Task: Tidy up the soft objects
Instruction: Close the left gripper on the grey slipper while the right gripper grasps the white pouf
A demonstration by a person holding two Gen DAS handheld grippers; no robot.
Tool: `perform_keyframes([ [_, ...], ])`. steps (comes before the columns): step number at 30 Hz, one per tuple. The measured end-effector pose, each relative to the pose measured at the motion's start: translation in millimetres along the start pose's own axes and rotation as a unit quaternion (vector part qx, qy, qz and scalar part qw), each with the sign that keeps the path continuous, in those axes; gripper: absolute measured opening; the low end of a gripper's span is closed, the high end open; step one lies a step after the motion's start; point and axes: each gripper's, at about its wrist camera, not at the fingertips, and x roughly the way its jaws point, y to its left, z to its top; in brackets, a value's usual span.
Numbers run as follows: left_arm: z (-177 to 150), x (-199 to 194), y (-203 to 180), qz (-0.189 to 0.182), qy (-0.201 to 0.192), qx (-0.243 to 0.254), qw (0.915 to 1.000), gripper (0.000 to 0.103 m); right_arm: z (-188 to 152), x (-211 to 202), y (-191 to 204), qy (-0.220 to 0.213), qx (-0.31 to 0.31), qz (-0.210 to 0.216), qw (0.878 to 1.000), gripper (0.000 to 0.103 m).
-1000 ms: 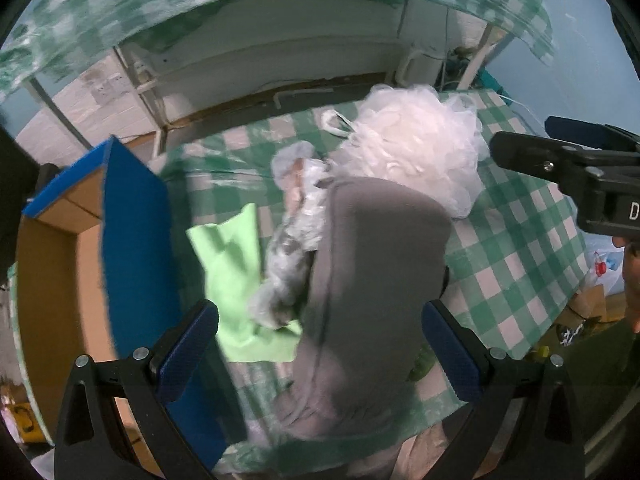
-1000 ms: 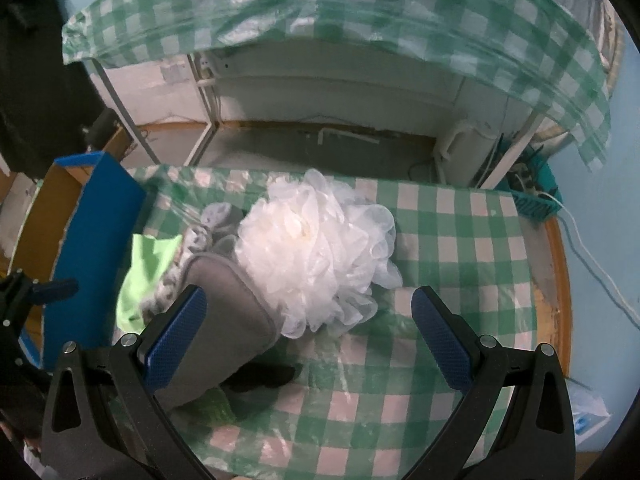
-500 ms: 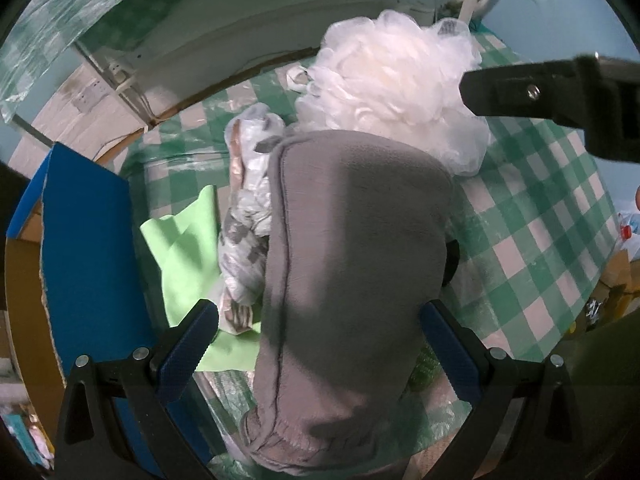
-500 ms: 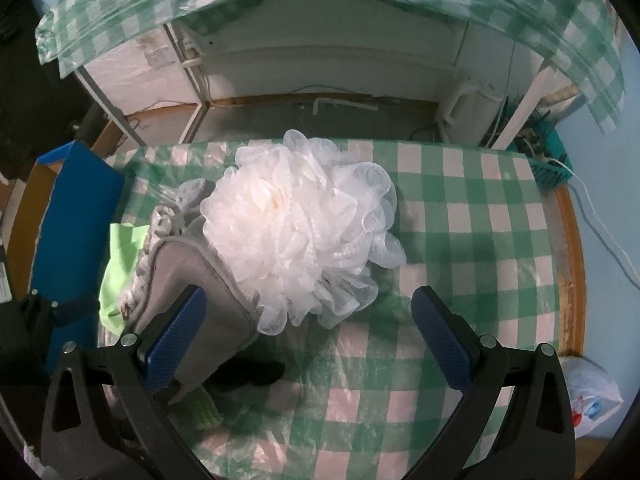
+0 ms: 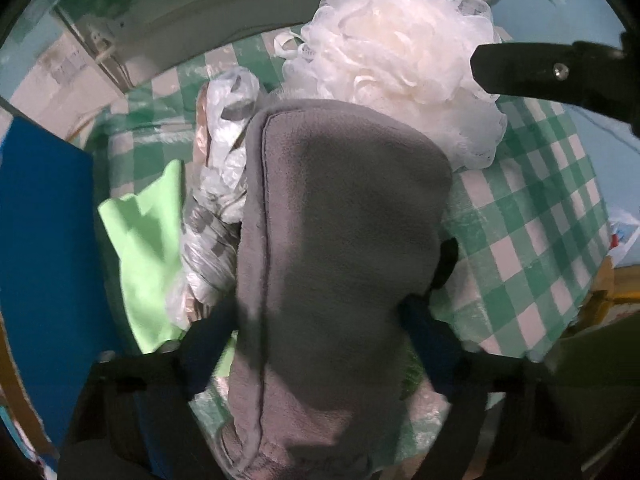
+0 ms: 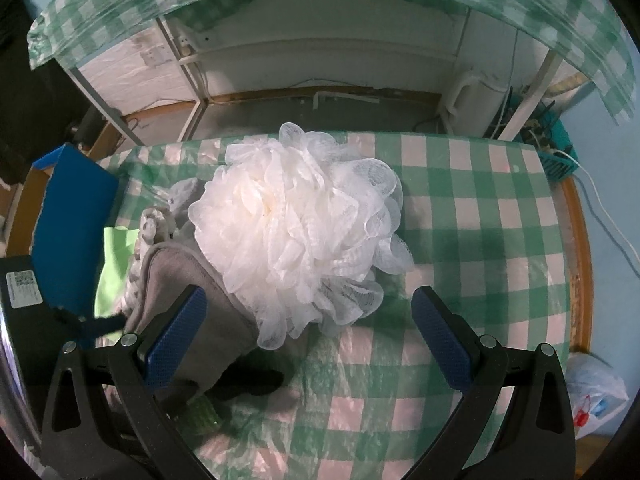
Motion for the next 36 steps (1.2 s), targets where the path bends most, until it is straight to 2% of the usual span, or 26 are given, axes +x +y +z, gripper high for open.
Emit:
perform_keyframes([
  [4,2,-4,4,-0.023,0.001,-0.007,0.9997,0.053,5,5,-1,0.002,0.002,0.002,1.0,0.101],
  [6,3,-10,5,-0.028,-0.003,-0.006,0.9996,0.045,9,8,0,0.001,0.002,0.003,1.0,0.101],
  [10,1,-24,13,-0.042,-0.018,-0.002,0.999,0.035,17,15,2,0.002,0.001,0.005,1.0,0.101],
  [19,-9,-65,39,-0.075,-0.062,-0.017,0.9951,0.032,33,28,8,0.011,0.0,0.005,1.0,0.101],
  [23,-9,-78,50,-0.065,-0.084,-0.026,0.994,0.032,38,33,10,0.013,0.006,0.002,1.0,0.101],
  [30,-5,-78,84,-0.065,-0.093,-0.069,0.9912,0.032,40,52,17,0.043,-0.001,0.0,0.999,0.101],
  [36,0,-77,98,-0.072,-0.104,-0.084,0.9884,0.032,40,79,26,0.075,-0.009,-0.015,0.997,0.101],
])
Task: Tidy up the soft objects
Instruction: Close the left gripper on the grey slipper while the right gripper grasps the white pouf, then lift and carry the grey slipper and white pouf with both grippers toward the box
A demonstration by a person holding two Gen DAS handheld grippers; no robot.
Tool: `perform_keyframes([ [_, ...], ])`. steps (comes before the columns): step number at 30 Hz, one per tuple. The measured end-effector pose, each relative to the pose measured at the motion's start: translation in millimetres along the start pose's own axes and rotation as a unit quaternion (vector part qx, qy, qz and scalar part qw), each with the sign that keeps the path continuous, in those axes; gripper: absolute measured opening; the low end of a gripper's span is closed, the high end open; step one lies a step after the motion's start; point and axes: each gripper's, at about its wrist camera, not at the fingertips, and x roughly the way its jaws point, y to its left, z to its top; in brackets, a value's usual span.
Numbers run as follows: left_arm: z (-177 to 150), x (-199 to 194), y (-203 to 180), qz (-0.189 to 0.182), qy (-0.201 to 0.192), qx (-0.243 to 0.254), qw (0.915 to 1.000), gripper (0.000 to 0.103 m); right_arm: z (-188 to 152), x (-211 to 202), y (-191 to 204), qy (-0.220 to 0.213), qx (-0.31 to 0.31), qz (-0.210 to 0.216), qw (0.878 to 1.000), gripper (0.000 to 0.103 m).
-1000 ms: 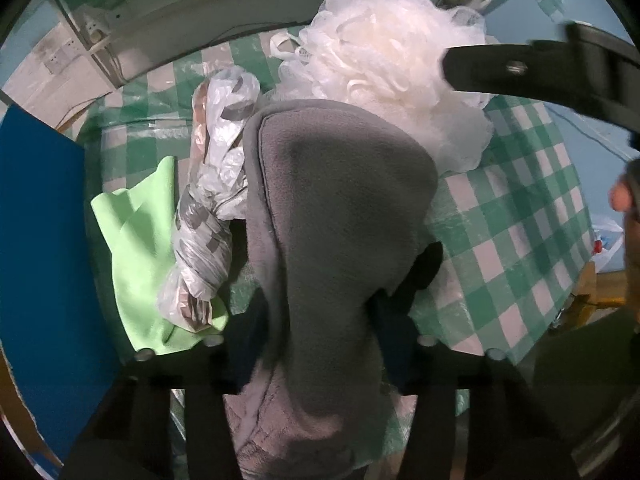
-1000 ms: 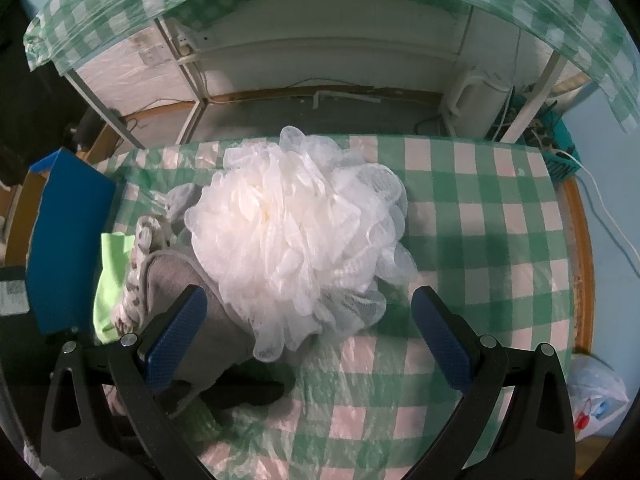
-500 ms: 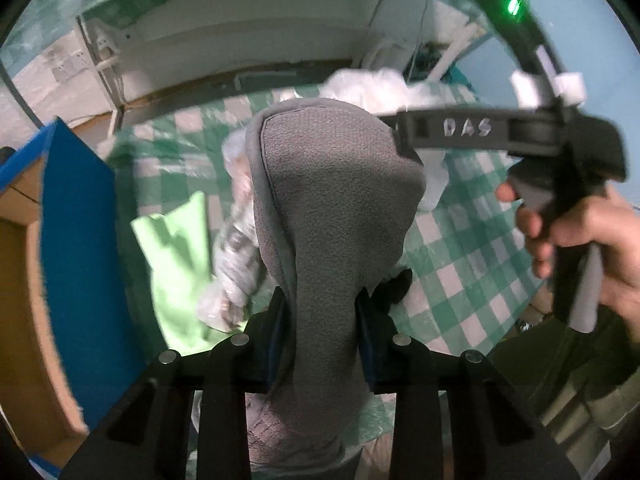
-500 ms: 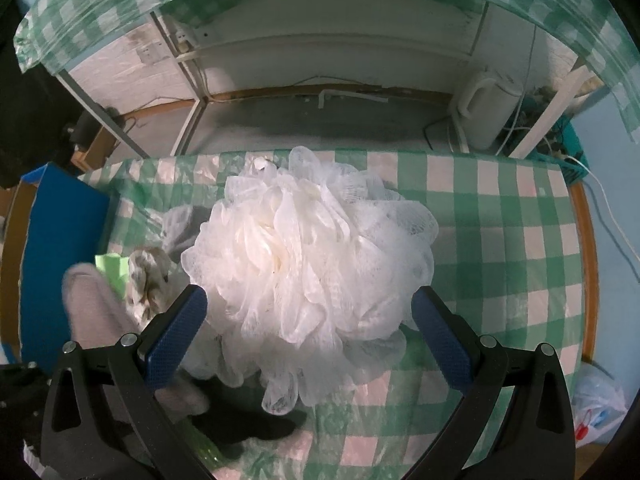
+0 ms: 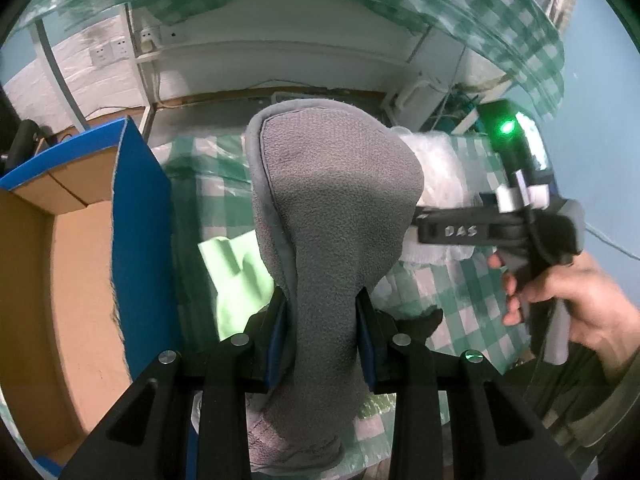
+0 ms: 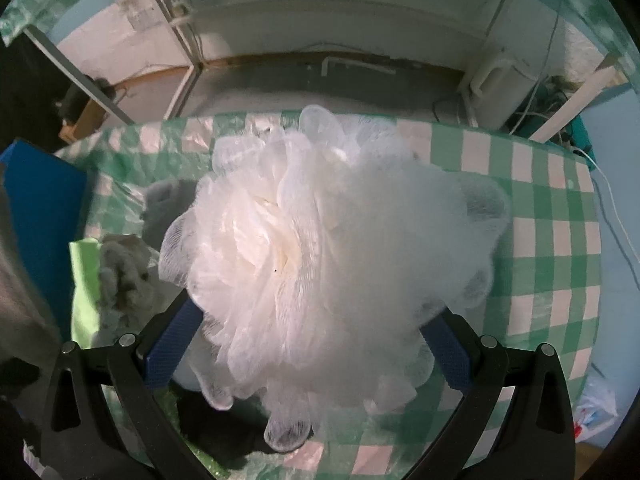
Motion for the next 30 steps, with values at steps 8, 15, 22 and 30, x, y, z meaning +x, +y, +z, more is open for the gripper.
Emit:
perform_keyframes([
  [8,3,-4,10,-0.007,-0.002,-0.012,0.9999,0.032,11,32,4,0.029,0.0,-0.021,0.999,0.101],
  [15,3,-8,16,-0.004,-0.008,-0.016,0.9998,0.032,8,45,3,0.046,0.002,-0.02,0.999,0.101],
  [22,-1,-14,16,0.002,-0.013,-0.015,0.9998,0.032,2,38,5,0.042,0.002,-0.007,0.999,0.073],
  [30,-3,-24,13,0.004,-0.025,-0.011,0.9996,0.032,-12,16,0,0.021,-0.003,-0.013,1.0,0.048],
])
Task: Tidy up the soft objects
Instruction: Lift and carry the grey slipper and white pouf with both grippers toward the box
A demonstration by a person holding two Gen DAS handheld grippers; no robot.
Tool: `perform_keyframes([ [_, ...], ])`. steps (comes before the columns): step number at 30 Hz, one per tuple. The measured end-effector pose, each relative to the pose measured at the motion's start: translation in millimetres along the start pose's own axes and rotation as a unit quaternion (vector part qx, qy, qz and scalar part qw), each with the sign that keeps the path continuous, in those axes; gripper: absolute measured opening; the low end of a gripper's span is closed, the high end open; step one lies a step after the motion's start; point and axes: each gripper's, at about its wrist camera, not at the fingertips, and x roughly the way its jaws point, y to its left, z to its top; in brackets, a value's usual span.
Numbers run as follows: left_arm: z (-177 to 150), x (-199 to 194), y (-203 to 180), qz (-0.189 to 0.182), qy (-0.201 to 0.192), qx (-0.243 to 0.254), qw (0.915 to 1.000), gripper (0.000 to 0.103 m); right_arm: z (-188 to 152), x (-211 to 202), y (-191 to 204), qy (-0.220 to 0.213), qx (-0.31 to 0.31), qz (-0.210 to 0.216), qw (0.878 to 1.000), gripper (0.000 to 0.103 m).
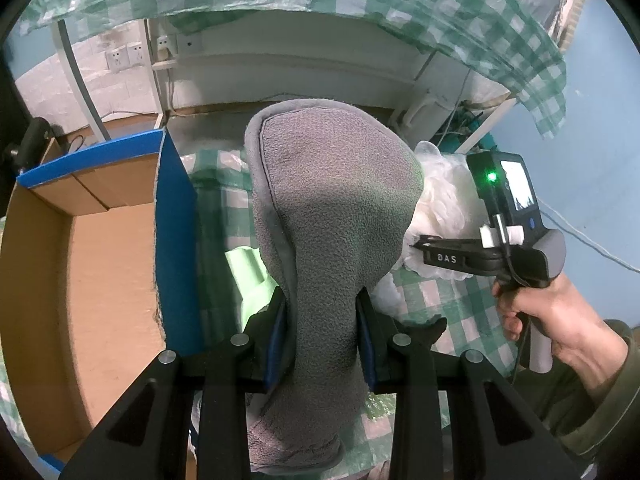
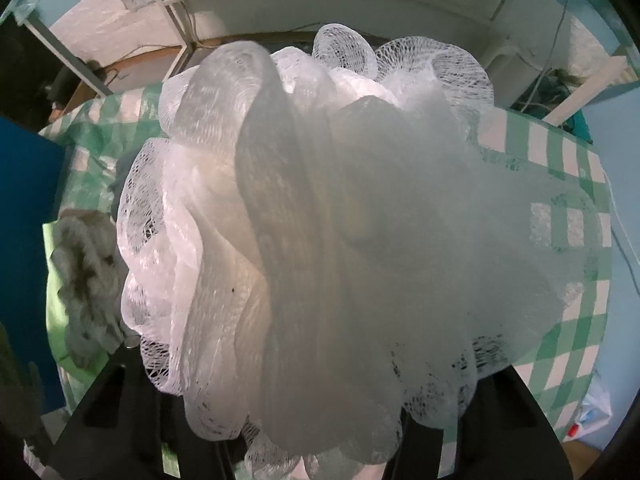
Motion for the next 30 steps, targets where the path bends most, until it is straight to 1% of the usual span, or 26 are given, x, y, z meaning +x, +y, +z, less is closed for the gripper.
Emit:
perform_keyframes([
  [6,-2,-7,0,0.003,-0.008,0.0,1.0,0.032,-15,-22,-4,-0.019,0.003,-0.002,1.0,0.045],
  [8,-3,-9,-1,0.004,-0.01,-0.001,0.9999,0.032,-20,-31,-1,-0.031,-0.001,-0.007,0.999,0.045],
  [9,-4,-10,-1,0.004,-0.011,-0.001,0.9999,0.032,-22,-35,0,-0.028,0.009,-0.018,0.999,0.045],
  [16,-7,-23,-4,0.004,-0.025,0.002,0.9997,0.032,-39,-72,-1,-0.061,0.021,-0.017,0.998,0.045],
  [19,-8,-31,-7,0.006,-0.035,0.006,0.9994,0.032,-41,-87,0,-0.077,0.02,-0.023,0.997,0.045],
  [24,-11,-43,-11,0.015,-0.047,0.012,0.9987,0.032,-46,-104,3,-0.096,0.018,-0.017,0.995,0.045],
  [25,-11,-46,-11,0.017,-0.05,0.012,0.9985,0.032,-39,-98,11,-0.099,0.017,-0.018,0.995,0.045],
  [30,-15,-60,-12,0.021,-0.065,0.014,0.9976,0.032,-44,-114,19,-0.118,0.012,-0.01,0.993,0.045],
])
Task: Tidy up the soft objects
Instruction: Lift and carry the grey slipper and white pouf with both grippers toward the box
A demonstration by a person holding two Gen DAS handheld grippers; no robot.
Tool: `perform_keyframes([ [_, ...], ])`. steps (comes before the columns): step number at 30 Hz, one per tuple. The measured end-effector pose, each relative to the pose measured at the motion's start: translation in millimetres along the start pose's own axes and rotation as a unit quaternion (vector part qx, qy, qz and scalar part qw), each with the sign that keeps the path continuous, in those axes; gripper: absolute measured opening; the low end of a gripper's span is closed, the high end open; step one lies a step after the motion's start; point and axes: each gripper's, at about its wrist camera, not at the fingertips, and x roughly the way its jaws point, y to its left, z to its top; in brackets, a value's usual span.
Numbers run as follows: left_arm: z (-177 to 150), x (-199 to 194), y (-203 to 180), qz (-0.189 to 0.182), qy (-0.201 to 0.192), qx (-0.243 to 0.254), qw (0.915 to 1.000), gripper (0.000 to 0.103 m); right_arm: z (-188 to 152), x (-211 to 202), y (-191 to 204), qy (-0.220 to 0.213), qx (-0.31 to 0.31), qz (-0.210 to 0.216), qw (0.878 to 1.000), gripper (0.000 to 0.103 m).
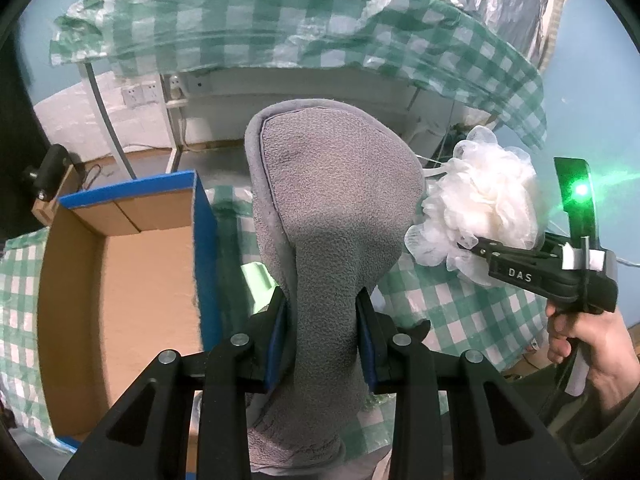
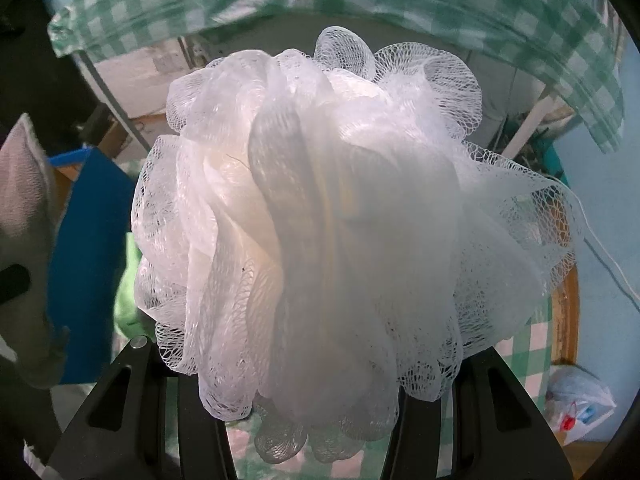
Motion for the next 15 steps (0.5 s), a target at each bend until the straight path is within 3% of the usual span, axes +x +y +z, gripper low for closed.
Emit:
perform_keyframes([
  [15,-2,-24,37,0.031,-0.023,-0.034,0.9986,0.032,-5,-45,34,-0.039,-0.041,0.039,0.998,0.045],
])
